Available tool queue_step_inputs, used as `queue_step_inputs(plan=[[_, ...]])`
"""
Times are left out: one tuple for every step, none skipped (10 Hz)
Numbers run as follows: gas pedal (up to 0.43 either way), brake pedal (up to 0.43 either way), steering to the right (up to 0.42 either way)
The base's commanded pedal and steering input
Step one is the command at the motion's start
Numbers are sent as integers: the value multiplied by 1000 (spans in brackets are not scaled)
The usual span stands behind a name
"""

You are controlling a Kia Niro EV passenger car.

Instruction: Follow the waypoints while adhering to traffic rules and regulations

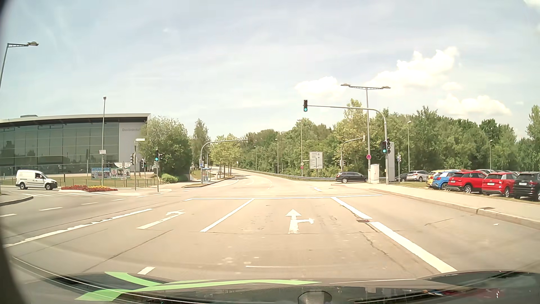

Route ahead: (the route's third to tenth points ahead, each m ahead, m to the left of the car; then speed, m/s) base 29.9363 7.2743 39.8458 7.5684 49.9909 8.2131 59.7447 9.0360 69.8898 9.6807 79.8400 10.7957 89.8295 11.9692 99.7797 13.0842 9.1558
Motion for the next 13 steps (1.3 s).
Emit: queue_step_inputs(plan=[[118,0,1],[118,0,0],[130,0,0],[130,0,0],[130,0,0],[130,0,-1],[138,0,-4],[138,0,-5],[138,0,-5],[138,0,-5],[138,0,-7],[138,0,-7],[138,0,-7]])
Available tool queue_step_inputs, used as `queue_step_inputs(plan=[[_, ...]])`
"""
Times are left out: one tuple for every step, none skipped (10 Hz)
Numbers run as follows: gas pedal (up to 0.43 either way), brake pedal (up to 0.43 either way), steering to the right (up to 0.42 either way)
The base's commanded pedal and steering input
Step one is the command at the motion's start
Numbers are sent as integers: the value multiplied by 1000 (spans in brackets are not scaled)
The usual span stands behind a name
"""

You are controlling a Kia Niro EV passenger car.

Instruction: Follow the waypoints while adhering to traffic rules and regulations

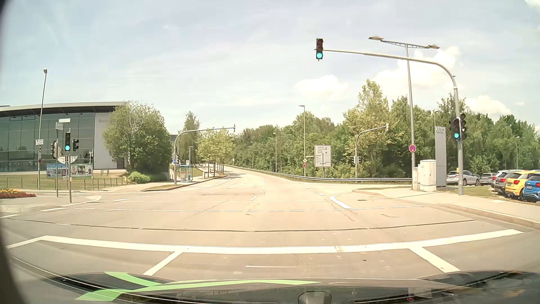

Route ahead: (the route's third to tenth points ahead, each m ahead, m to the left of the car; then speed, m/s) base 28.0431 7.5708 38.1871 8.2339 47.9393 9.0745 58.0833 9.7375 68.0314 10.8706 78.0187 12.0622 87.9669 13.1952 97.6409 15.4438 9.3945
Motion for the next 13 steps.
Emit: queue_step_inputs(plan=[[138,0,-7],[138,0,-7],[138,0,-7],[138,0,-7],[138,0,-7],[138,0,-8],[138,0,-9],[150,0,-9],[150,0,-10],[157,0,-10],[157,0,-10],[169,0,-10],[169,0,-10]])
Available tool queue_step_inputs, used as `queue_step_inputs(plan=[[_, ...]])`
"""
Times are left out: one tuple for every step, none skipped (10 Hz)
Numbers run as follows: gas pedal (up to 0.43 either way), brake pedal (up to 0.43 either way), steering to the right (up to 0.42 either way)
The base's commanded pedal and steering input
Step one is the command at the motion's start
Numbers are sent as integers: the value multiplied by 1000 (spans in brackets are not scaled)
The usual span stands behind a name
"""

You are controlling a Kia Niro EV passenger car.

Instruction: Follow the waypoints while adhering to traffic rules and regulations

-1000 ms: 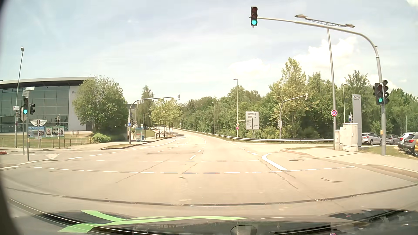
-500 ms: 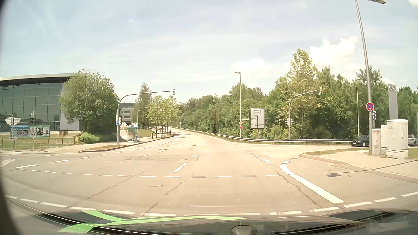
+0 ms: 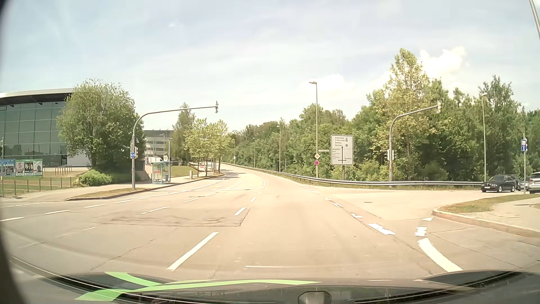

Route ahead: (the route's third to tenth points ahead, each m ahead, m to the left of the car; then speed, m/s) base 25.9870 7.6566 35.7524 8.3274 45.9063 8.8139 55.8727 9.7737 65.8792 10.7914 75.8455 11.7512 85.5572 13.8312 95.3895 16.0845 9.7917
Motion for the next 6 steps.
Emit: queue_step_inputs(plan=[[169,0,-9],[169,0,-9],[169,0,-9],[169,0,-9],[169,0,-9],[169,0,-9]])
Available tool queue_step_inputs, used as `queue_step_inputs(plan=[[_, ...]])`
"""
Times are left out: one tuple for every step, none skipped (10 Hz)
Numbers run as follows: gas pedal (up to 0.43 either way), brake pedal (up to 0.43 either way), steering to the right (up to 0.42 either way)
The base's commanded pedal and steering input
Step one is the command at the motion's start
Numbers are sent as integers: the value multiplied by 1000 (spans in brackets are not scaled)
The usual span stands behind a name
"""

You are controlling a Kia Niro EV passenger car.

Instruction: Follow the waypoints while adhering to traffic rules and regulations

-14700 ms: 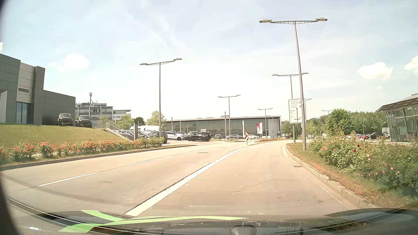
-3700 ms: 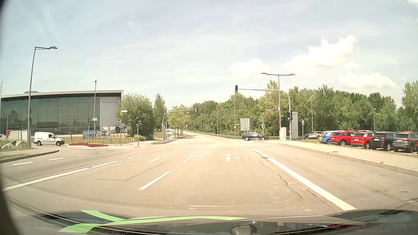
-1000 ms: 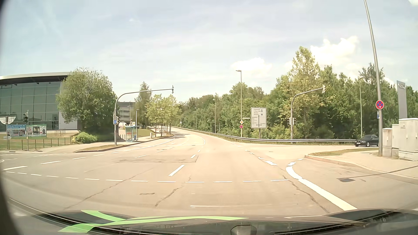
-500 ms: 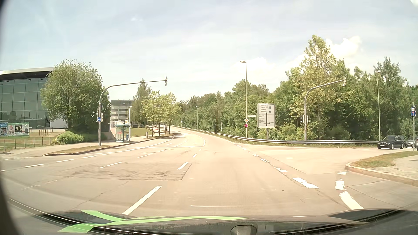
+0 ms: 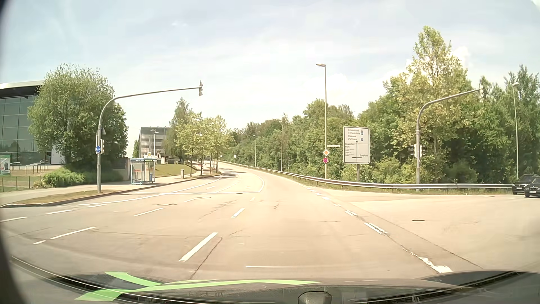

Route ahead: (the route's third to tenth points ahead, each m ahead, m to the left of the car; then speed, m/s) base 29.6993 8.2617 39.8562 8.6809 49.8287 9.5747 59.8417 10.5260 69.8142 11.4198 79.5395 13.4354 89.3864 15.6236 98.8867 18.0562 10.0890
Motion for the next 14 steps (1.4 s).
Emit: queue_step_inputs(plan=[[169,0,-9],[169,0,-11],[169,0,-12],[169,0,-12],[169,0,-12],[169,0,-12],[169,0,-12],[169,0,-10],[169,0,-9],[169,0,-9],[169,0,-9],[169,0,-9],[169,0,-9],[169,0,-9]])
